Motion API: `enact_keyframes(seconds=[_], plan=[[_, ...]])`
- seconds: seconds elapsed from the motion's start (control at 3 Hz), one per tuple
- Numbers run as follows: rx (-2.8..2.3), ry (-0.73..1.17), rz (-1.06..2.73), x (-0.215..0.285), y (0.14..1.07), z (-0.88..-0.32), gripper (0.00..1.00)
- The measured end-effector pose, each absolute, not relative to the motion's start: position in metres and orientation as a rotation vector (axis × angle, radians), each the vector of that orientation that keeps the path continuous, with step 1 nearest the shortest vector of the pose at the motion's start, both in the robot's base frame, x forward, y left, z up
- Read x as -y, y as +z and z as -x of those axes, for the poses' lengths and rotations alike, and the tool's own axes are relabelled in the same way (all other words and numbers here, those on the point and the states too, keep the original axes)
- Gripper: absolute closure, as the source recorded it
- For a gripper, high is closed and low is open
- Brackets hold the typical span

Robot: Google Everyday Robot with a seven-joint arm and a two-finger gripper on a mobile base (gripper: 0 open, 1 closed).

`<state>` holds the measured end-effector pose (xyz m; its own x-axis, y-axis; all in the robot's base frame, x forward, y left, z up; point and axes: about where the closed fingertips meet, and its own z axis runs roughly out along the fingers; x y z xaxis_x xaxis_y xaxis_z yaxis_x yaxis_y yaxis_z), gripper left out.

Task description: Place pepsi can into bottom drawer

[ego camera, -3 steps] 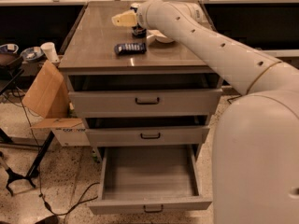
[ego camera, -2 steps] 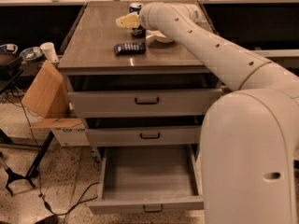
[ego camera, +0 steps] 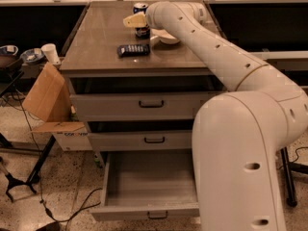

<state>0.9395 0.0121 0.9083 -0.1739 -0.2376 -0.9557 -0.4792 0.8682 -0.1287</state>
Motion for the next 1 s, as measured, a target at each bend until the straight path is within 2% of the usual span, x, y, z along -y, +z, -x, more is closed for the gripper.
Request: enact_keyframes(seconds=[0.33,0.67,1.0], plan=[[-1.759,0.224,0.564,-0.0157,0.9109,-0.9476,0.0],[-1.767,0.223,0.585,-0.0199,0.9105,-0.9525,0.14],[-1.775,0.236,0.613,-0.0254,0.9095,-0.9537,0.34]])
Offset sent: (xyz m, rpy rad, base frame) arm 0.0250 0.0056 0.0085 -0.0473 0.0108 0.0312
